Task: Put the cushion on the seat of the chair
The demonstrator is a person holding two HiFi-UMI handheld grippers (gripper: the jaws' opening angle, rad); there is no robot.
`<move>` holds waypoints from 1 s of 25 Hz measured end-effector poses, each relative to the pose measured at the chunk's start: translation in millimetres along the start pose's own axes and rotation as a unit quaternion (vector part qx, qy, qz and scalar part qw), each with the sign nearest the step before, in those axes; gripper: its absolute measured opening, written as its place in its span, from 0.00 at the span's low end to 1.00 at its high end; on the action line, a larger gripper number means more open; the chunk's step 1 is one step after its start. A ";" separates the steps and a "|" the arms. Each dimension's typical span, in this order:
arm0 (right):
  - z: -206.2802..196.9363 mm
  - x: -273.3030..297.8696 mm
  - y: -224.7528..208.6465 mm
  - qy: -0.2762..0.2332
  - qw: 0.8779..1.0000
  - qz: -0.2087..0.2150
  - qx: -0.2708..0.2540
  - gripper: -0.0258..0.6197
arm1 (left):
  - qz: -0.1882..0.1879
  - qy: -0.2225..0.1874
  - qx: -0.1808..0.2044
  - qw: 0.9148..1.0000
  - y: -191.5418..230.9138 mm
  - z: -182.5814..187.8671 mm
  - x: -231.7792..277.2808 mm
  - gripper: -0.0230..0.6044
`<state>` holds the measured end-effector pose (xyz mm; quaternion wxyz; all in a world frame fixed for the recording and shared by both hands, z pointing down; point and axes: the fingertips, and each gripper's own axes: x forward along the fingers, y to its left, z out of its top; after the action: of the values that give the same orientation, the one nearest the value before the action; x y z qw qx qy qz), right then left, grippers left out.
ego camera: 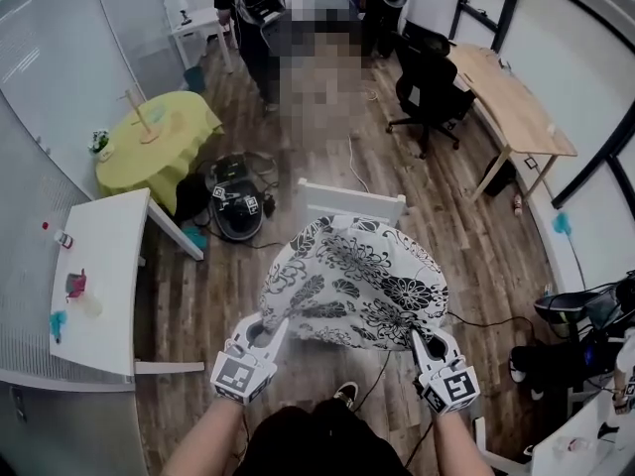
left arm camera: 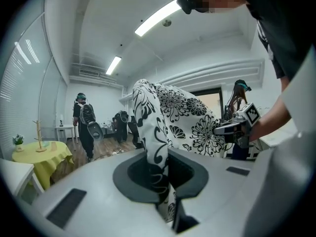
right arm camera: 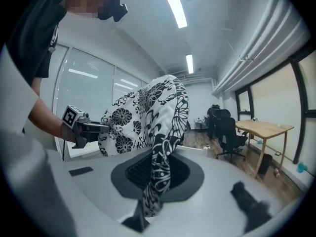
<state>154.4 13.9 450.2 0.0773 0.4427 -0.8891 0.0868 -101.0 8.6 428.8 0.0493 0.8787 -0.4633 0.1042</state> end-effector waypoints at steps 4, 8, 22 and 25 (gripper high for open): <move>-29.2 22.0 -23.3 0.019 1.000 0.004 0.004 0.09 | 0.002 0.014 -0.003 1.000 9.7 -23.0 31.8 0.11; -61.5 47.0 -33.7 0.045 0.999 -0.001 0.023 0.09 | -0.001 0.038 -0.016 0.999 23.7 -54.0 59.8 0.11; -225.9 163.5 -78.9 0.158 0.984 -0.033 0.069 0.09 | -0.034 0.147 -0.082 0.985 94.0 -240.5 163.7 0.11; -260.1 177.3 -83.3 0.179 0.980 -0.036 0.080 0.09 | -0.035 0.172 -0.100 0.979 103.7 -280.4 180.5 0.11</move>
<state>131.2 -114.8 748.4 0.2026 0.4568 -0.8344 0.2325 -125.9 -143.7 742.0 0.2197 0.8538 -0.4251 0.2052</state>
